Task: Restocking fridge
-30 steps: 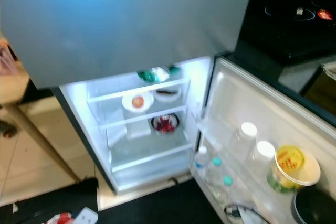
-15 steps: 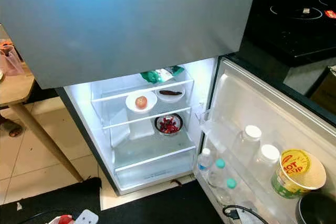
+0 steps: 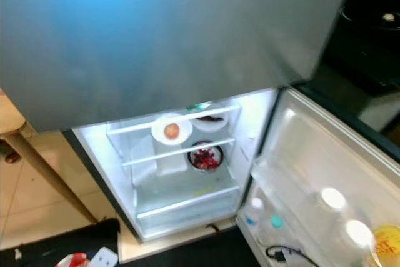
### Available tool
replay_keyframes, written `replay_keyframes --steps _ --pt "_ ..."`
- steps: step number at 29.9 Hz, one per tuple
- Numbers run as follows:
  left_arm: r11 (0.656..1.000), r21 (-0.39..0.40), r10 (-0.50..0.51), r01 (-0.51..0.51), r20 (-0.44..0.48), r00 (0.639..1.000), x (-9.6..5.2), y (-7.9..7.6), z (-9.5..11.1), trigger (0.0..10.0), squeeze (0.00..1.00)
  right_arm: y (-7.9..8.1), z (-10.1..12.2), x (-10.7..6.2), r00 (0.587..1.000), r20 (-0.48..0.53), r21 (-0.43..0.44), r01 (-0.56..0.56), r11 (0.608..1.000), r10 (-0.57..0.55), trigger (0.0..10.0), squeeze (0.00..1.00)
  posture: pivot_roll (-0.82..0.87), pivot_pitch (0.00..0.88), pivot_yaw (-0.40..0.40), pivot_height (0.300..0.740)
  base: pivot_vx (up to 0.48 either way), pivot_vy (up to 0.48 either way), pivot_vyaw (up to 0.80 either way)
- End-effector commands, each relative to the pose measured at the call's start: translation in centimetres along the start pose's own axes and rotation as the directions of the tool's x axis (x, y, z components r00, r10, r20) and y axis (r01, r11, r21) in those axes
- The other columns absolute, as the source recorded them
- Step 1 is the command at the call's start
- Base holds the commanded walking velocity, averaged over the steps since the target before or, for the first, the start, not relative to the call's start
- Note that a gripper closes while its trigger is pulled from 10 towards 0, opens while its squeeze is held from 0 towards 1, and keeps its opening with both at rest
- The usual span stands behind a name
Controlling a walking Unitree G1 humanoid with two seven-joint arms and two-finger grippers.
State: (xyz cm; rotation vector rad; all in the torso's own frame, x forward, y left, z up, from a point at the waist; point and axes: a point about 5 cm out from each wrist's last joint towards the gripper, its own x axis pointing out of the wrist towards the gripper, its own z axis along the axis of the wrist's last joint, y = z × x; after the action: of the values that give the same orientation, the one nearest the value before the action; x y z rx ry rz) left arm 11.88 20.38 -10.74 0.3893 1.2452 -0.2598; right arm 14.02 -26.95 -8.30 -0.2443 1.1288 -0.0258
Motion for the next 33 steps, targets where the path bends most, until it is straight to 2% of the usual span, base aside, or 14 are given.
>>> replay_keyframes --steps 1,5,13,20,23,31,33 --pt "1.0 0.006 -0.017 0.017 0.008 1.0 0.1 -0.6 0.4 10.0 0.0 0.1 -0.2 0.0 1.0 -0.003 0.013 -0.003 1.0 0.003 10.0 0.0 -0.04 0.0 0.041 0.74 0.0 0.0 0.0" --pt "1.0 -0.017 -0.02 0.02 0.026 0.999 0.1 -0.6 0.9 10.0 0.0 0.2 -0.5 0.0 1.0 -0.01 0.016 -0.006 1.0 0.006 10.0 0.0 -0.04 0.0 0.042 0.74 0.0 0.0 0.0" --pt "1.0 -0.006 -0.028 0.028 0.026 0.999 0.1 -0.6 1.2 10.0 0.0 0.3 -0.7 -0.1 1.0 -0.014 0.018 -0.007 1.0 0.007 10.0 0.0 -0.04 0.0 0.041 0.74 0.0 -0.419 0.0" --pt "0.999 -0.026 -0.032 0.033 0.039 0.999 0.2 -0.6 1.7 10.0 0.0 0.5 -1.0 -0.1 1.0 -0.019 0.02 -0.012 1.0 0.013 10.0 0.0 -0.04 0.0 0.04 0.74 0.0 0.0 0.0" --pt "0.999 -0.028 -0.043 0.044 0.031 0.999 0.1 -0.9 0.9 10.0 0.0 0.7 -1.1 -0.1 0.999 -0.018 0.024 -0.027 0.999 0.027 10.0 0.0 -0.04 0.0 0.04 0.74 0.0 0.0 0.0" --pt "0.998 -0.024 -0.052 0.053 0.029 0.998 0.1 -1.0 0.6 10.0 0.0 0.9 -0.3 0.0 0.997 0.031 0.026 -0.068 0.997 0.067 10.0 0.0 -0.04 0.0 0.044 0.74 0.0 0.0 0.0" --pt "0.998 -0.016 -0.064 0.065 0.037 0.997 0.1 -1.1 0.6 10.0 0.0 0.7 1.2 0.1 0.992 0.085 0.027 -0.095 0.995 0.093 10.0 0.0 -0.04 0.0 0.044 0.74 0.0 0.0 0.0"
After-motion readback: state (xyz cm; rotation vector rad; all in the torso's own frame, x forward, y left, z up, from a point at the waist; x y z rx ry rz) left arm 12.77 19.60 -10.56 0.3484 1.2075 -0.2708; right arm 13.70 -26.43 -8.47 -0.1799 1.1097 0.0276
